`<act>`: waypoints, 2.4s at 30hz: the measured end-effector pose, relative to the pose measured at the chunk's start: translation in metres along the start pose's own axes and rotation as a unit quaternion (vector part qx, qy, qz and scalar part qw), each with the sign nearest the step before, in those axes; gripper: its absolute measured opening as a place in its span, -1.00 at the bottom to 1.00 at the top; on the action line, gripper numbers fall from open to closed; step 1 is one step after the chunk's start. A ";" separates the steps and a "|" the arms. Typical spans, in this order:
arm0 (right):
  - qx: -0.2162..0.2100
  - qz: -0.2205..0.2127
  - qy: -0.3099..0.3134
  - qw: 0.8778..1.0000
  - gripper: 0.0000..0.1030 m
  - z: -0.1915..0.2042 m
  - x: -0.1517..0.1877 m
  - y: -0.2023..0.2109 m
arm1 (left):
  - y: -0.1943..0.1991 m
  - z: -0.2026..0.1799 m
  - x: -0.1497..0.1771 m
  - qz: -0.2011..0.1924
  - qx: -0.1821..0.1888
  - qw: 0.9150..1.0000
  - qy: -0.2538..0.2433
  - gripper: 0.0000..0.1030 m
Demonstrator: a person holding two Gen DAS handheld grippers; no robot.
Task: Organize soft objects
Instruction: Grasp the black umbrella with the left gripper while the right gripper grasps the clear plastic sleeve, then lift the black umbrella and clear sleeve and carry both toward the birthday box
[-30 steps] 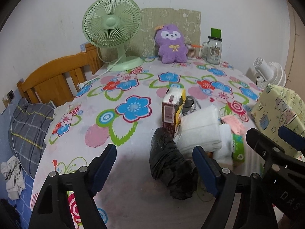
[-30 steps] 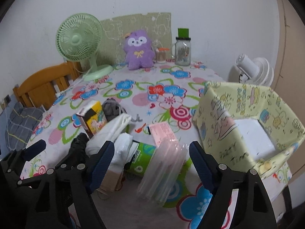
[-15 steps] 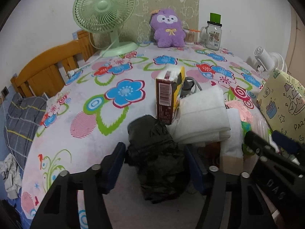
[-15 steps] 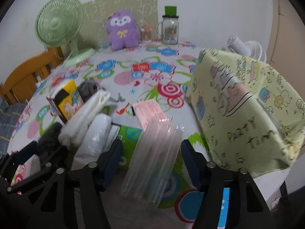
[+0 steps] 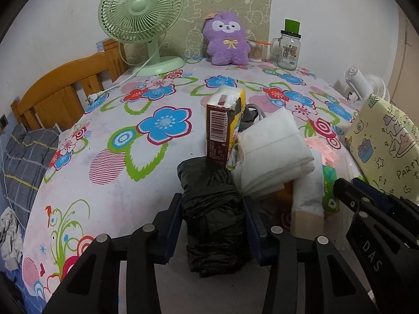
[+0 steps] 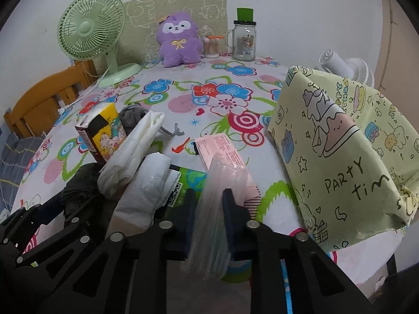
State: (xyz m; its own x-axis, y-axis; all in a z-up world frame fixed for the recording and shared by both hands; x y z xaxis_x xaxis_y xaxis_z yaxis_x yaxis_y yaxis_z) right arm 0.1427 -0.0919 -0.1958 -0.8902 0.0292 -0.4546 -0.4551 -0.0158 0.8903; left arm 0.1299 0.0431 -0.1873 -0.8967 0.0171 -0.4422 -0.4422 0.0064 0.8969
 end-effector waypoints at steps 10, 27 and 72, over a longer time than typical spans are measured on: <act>-0.014 -0.014 0.007 1.000 -0.67 0.002 0.000 0.014 | 0.013 -0.008 0.003 -0.015 0.000 1.000 -0.005 -0.18; -0.026 -0.051 0.015 0.998 -0.67 0.003 0.001 0.052 | 0.047 -0.012 0.007 -0.051 -0.011 0.999 -0.001 -0.18; -0.027 -0.112 0.010 0.993 -0.67 -0.064 -0.043 0.125 | 0.118 -0.097 -0.031 -0.115 0.008 0.992 -0.052 -0.18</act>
State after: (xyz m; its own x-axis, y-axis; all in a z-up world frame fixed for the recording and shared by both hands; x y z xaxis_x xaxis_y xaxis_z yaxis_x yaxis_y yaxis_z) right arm 0.1228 -0.1592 -0.0666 -0.7662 0.0174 -0.6424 -0.6420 -0.0648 0.7639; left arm 0.1038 -0.0540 -0.0679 -0.7651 0.1158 -0.6334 -0.6338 0.0380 0.7726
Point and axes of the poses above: each gripper's, at about its wrist camera, not at the fingertips, and y roughly against the way its jaws point, z to its left, x to its underside, the point moved 7 cm from there along -y, roughly the way its jaws point, and after that the axes turned 15 degrees about z, right-handed, at the moved point
